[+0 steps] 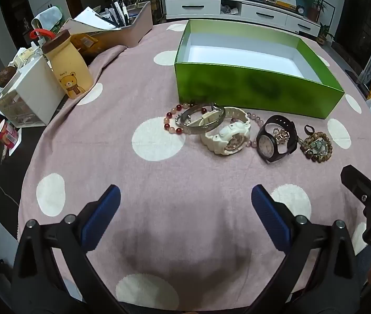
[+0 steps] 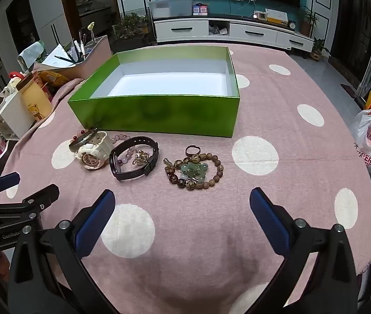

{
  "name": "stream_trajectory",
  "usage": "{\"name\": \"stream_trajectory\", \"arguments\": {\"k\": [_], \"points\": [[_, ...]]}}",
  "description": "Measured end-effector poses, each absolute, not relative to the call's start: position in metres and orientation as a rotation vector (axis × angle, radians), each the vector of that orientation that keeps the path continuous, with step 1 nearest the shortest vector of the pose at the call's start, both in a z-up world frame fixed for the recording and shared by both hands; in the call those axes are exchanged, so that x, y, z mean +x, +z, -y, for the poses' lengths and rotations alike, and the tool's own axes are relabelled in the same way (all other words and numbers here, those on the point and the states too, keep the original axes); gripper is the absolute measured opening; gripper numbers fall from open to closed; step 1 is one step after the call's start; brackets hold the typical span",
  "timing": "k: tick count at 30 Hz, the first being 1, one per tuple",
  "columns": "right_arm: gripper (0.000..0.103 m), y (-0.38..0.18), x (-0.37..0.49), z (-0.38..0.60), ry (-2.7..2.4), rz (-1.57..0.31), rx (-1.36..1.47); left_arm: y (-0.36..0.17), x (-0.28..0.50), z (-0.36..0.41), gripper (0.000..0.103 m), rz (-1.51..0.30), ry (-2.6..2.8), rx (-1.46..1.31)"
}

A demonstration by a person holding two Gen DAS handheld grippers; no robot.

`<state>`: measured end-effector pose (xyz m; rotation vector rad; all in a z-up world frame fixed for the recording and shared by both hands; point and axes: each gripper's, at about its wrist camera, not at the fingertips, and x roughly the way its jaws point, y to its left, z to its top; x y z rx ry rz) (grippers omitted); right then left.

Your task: Organize jewelry

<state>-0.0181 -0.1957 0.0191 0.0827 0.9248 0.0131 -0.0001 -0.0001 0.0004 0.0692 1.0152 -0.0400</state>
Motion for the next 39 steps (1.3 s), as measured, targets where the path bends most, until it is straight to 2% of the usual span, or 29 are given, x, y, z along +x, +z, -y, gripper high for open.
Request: {"name": "stream_trajectory", "arguments": {"k": [39], "points": [[0.102,0.024,-0.025,0.197,0.026,-0.911,0.088,0.016,-0.009,0.008,0.101,-0.971,-0.041,0.108]]}}
